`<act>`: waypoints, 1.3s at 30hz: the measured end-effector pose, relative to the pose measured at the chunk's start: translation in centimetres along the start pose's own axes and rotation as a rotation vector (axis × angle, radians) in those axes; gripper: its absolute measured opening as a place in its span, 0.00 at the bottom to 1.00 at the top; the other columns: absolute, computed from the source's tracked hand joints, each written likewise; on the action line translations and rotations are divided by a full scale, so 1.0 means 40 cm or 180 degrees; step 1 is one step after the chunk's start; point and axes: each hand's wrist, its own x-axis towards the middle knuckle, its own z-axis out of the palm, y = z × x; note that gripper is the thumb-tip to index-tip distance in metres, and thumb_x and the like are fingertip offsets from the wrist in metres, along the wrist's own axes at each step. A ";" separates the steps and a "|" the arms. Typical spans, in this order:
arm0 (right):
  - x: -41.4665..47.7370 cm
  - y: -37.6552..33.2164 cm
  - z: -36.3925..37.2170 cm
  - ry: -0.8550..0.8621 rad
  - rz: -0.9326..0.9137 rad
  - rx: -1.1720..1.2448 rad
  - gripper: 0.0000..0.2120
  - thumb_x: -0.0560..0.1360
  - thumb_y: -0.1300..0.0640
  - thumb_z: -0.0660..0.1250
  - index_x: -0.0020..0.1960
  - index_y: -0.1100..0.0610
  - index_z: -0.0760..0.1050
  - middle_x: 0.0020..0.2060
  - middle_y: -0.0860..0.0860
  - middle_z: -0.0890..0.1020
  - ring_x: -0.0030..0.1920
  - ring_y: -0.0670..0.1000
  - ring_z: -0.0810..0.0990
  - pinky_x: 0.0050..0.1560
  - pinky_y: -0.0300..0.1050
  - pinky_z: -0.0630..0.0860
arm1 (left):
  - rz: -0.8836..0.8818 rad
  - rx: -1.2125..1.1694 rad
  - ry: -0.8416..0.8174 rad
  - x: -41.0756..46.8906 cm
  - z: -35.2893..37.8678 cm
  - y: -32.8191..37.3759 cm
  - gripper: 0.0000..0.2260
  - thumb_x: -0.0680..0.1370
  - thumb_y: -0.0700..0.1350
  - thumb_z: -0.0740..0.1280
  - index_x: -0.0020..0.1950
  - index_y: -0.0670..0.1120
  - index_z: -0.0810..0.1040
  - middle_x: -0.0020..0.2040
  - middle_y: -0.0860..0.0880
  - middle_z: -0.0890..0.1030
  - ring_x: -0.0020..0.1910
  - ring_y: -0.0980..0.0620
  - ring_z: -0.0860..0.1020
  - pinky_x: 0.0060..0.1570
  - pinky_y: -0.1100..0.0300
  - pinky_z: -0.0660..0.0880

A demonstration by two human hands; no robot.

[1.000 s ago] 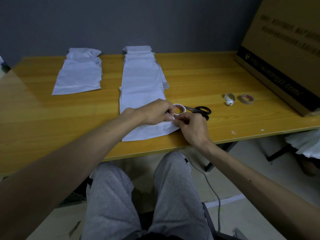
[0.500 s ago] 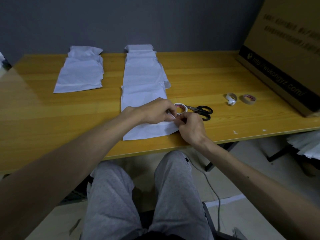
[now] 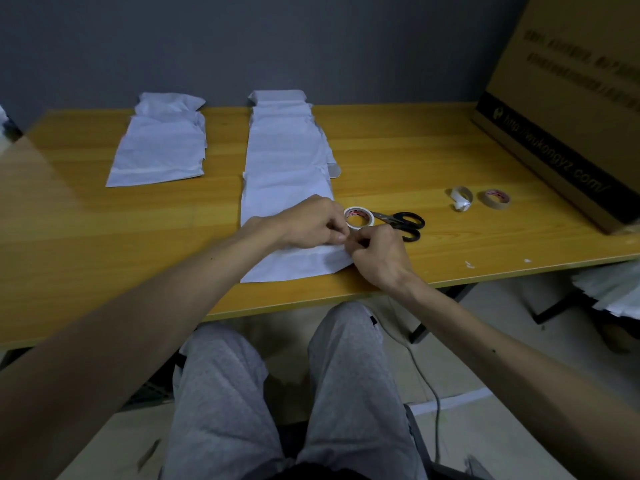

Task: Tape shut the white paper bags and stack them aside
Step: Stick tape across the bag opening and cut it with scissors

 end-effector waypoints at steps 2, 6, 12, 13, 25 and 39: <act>0.002 -0.003 0.002 0.0046 0.0070 0.0073 0.08 0.74 0.61 0.66 0.39 0.62 0.82 0.24 0.47 0.72 0.26 0.44 0.67 0.23 0.32 0.63 | 0.0027 -0.0068 0.0081 0.000 0.005 0.000 0.04 0.75 0.37 0.70 0.44 0.38 0.84 0.44 0.43 0.80 0.43 0.51 0.77 0.44 0.66 0.69; 0.001 -0.006 0.006 0.0047 0.0090 0.0061 0.09 0.73 0.61 0.66 0.35 0.60 0.80 0.24 0.48 0.73 0.25 0.44 0.67 0.23 0.33 0.61 | 0.0028 -0.0152 0.0133 -0.005 0.010 -0.005 0.04 0.74 0.36 0.70 0.43 0.38 0.84 0.43 0.43 0.79 0.42 0.53 0.76 0.41 0.73 0.67; 0.010 -0.012 -0.015 -0.0185 0.0249 0.0028 0.08 0.73 0.61 0.65 0.42 0.62 0.83 0.33 0.55 0.79 0.30 0.49 0.71 0.26 0.39 0.63 | -0.0036 -0.0136 0.0019 -0.010 0.018 -0.001 0.04 0.77 0.37 0.67 0.48 0.39 0.82 0.47 0.46 0.75 0.45 0.52 0.74 0.45 0.66 0.68; 0.012 -0.010 -0.019 -0.0287 0.0265 0.0010 0.08 0.73 0.61 0.64 0.43 0.62 0.82 0.34 0.56 0.80 0.30 0.49 0.71 0.26 0.39 0.64 | -0.0045 -0.0094 -0.0058 -0.013 0.018 -0.001 0.05 0.78 0.38 0.67 0.50 0.40 0.81 0.49 0.45 0.74 0.46 0.51 0.73 0.46 0.64 0.68; -0.001 -0.027 -0.066 -0.0796 -0.0120 -0.1112 0.14 0.79 0.48 0.62 0.53 0.58 0.77 0.61 0.57 0.70 0.58 0.57 0.73 0.50 0.46 0.69 | -0.0521 0.0107 0.0598 -0.192 -0.029 -0.083 0.10 0.79 0.42 0.66 0.60 0.44 0.79 0.61 0.48 0.75 0.61 0.50 0.73 0.58 0.65 0.65; 0.095 -0.084 0.080 -0.1386 -0.1460 -0.1291 0.27 0.82 0.44 0.52 0.76 0.56 0.57 0.77 0.55 0.52 0.77 0.53 0.50 0.75 0.46 0.49 | -0.1046 0.0387 -0.0038 -0.237 -0.018 -0.198 0.22 0.84 0.52 0.51 0.78 0.53 0.56 0.79 0.53 0.49 0.78 0.54 0.45 0.75 0.56 0.46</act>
